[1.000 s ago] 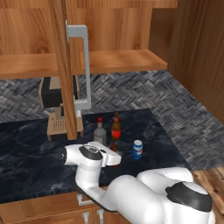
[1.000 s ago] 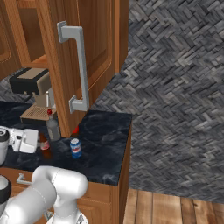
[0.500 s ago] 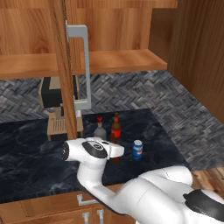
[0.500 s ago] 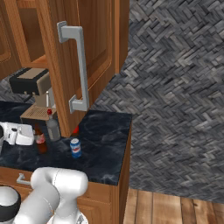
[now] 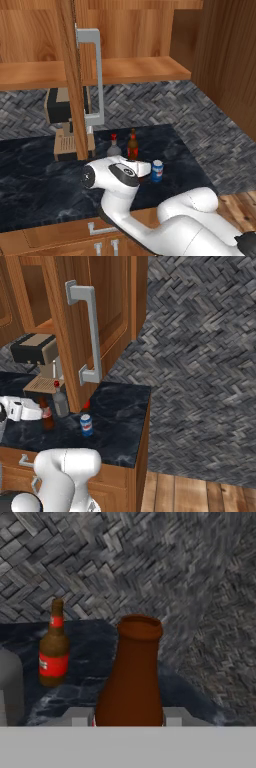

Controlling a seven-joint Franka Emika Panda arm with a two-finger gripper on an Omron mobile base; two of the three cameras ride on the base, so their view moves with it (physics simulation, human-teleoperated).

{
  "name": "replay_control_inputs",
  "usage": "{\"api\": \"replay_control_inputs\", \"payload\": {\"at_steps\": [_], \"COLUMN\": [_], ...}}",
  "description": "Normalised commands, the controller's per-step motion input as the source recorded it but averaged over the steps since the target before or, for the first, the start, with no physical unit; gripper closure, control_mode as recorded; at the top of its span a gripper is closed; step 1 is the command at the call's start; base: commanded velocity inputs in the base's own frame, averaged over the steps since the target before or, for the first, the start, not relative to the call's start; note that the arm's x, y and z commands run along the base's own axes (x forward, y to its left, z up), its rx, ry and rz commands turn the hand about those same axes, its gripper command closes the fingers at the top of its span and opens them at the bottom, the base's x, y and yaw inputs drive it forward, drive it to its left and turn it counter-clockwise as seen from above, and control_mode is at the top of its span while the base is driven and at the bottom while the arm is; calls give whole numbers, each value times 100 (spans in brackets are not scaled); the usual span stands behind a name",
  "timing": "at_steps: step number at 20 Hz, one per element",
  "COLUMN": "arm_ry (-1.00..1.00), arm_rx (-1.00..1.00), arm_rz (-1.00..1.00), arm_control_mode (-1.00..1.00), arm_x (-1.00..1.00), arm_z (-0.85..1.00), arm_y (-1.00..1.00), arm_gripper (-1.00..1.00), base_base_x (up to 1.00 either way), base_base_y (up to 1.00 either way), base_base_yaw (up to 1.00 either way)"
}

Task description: Sort all alcoholic drinks to one cabinet, and non-alcoholic drinks to the other.

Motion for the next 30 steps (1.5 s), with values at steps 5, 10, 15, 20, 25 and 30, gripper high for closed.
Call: {"api": "replay_control_inputs", "payload": {"at_steps": [5,10,15,20,25,30], "arm_ry": [4,6,5,3,0,0], "arm_rx": [1,1,1,0,0,0], "arm_rz": [14,11,7,1,1,2], "arm_control_mode": [-100,-100,-100,-100,-100,-100], "arm_x": [-11,-11,-13,-10,-12,-19], "arm_z": [38,34,31,38,42,45], "arm_y": [0,0,0,0,0,0], "arm_gripper": [100,100,100,100,100,100], "base_base_x": [0,0,0,0,0,0], "base_base_y": [0,0,0,0,0,0], "base_base_yaw": [0,0,0,0,0,0]}}
